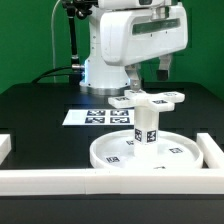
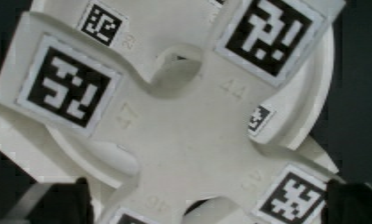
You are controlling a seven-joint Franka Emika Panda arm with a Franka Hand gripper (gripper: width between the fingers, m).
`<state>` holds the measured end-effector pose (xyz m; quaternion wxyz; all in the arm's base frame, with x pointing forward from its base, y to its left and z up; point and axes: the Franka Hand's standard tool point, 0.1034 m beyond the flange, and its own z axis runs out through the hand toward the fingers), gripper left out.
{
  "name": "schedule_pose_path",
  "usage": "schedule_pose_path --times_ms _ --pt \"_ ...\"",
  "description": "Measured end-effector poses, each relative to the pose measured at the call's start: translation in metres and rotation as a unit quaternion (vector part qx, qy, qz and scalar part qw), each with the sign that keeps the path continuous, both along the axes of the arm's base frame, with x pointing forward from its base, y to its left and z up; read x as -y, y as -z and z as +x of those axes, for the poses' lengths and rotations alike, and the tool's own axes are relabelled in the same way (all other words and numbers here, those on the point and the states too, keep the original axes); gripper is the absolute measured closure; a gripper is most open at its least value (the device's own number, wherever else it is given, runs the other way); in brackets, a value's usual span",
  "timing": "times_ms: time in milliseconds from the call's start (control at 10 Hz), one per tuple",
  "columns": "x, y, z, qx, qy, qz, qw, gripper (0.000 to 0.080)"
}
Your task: Assemble round table
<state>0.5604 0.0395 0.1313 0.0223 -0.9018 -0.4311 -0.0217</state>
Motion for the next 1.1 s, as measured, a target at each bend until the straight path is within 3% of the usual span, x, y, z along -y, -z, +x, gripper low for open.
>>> schedule_pose_path --times_ms 400,1100 --pt "0.003 0.007 0.000 0.000 -0.114 -0.014 0.993 0.0151" --pt "0.005 0.029 -0.005 -0.017 -0.117 -0.019 0.993 0.0151"
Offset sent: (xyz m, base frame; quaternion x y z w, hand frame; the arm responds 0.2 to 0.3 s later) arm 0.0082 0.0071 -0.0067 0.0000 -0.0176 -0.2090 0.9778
